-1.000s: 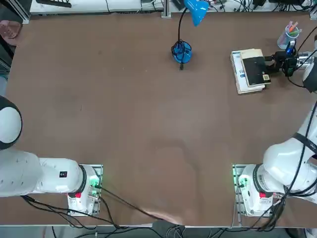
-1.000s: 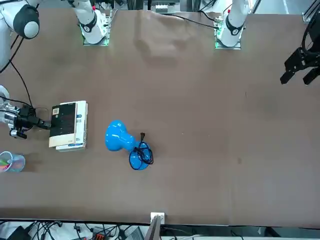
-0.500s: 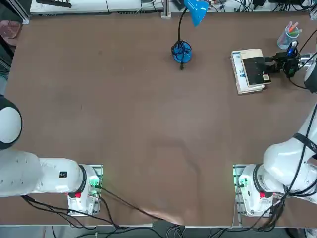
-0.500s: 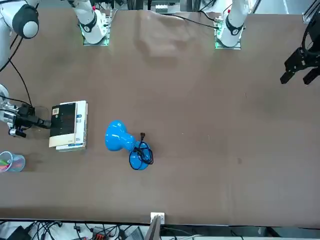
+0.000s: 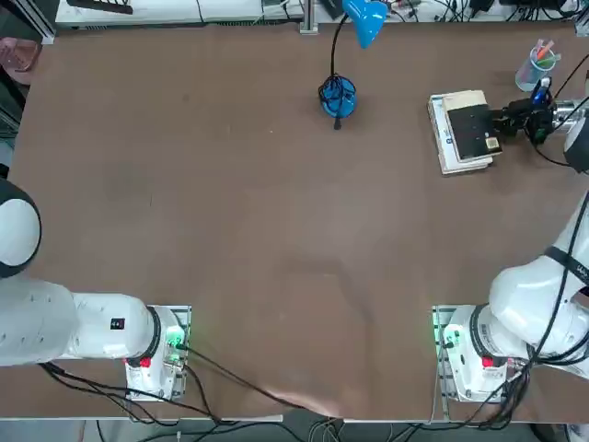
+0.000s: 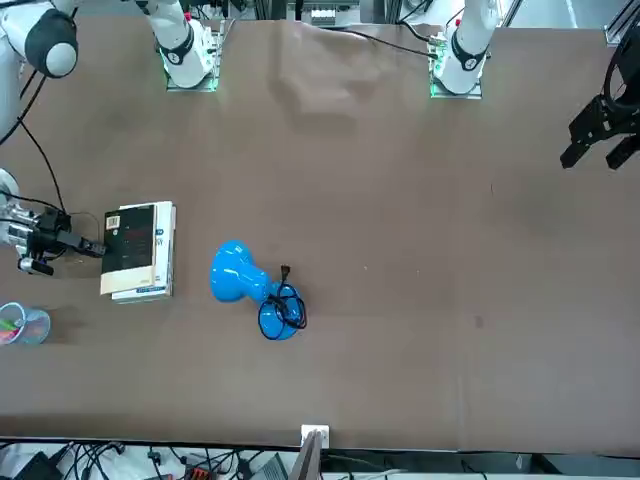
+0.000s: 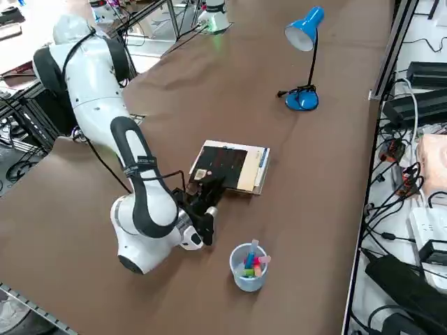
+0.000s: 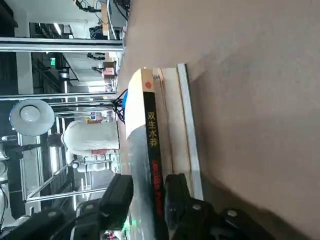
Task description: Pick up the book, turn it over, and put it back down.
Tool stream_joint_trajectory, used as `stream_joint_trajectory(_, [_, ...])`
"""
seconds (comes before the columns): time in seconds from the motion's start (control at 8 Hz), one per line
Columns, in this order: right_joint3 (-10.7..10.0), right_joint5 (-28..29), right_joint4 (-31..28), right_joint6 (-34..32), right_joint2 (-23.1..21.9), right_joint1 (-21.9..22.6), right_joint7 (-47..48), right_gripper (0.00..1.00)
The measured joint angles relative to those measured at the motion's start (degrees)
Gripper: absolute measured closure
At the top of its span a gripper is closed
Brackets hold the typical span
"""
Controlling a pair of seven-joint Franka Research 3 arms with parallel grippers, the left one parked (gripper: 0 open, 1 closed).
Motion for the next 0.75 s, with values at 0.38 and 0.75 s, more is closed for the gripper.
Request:
stream_joint_trajectory(0.38, [0.01,0.31,0.28,-2.02,0.39,-0.37,-0.24,0.88])
stream_joint_trajectory(0.75, [-0.09,0.33,5.03,-6.09,0.23,-1.12,2.02,0.88])
